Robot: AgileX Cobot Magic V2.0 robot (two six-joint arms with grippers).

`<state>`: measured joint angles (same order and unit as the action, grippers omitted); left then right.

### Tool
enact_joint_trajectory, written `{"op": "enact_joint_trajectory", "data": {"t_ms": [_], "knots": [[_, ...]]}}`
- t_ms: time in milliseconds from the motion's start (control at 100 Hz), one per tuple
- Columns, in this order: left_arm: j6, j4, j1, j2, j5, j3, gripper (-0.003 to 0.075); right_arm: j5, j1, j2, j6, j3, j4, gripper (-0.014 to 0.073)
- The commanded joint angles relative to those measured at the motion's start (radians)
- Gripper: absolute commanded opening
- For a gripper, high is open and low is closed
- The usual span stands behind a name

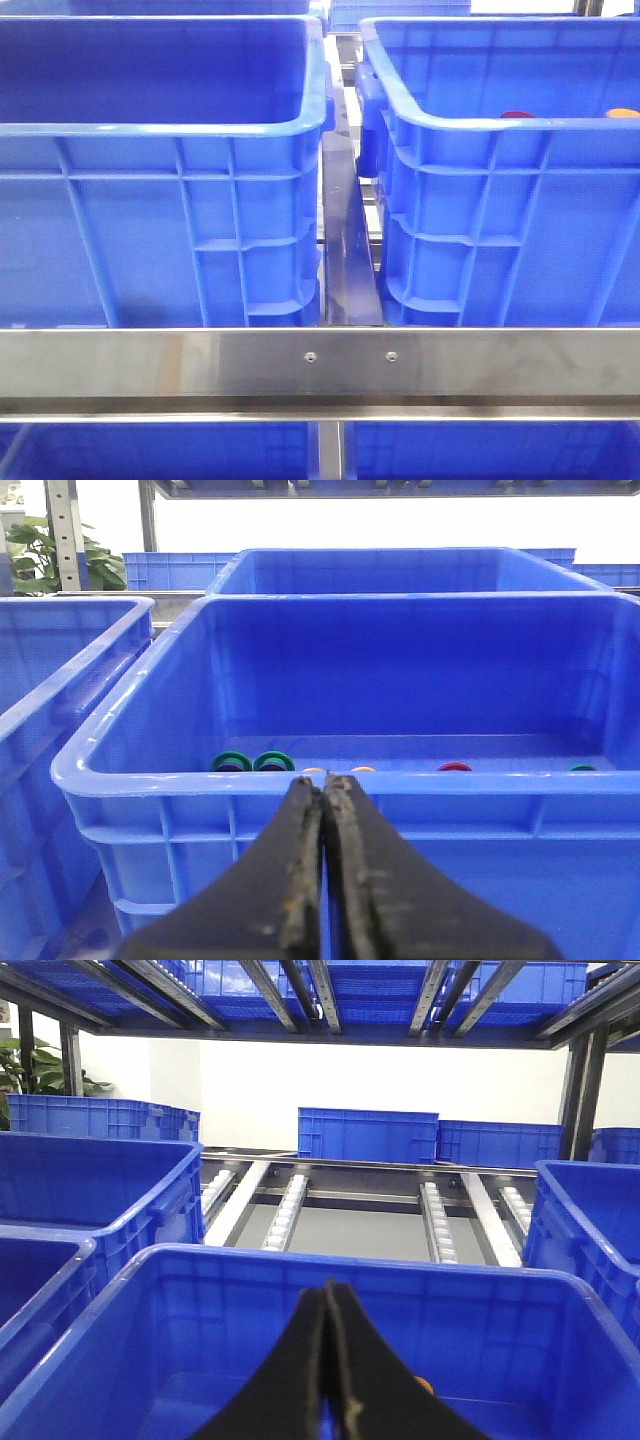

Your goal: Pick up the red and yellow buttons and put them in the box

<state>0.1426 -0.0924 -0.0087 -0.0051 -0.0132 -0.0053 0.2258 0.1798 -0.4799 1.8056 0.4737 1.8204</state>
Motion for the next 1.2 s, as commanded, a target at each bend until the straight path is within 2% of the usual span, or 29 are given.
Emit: {"op": "enact_joint_trajectory", "data": {"t_ms": [0,950,1060,1190], "knots": [[-0.001,0.009,0.002,-0.032,-0.072,0.049,-0.0019,0.020,0.004,0.002,0.008,0.024,0.049,-0.0067],[-0.001,0.009,0.002,-0.032,-0.072,0.049,-0.0019,0.006,0.004,0.002,0.005,0.024,0.033,-0.0067],[-0.001,0.009,0.002,-0.032,-0.072,0.049,-0.0019,0.027,0.004,0.002,-0.097,0.027,-0.113,-0.0067],[-0.001,0.009,0.002,-0.032,-0.072,0.049,-0.0019,0.015,0.004,0.002,-0.414,0.029,-0.411,-0.0067]]}}
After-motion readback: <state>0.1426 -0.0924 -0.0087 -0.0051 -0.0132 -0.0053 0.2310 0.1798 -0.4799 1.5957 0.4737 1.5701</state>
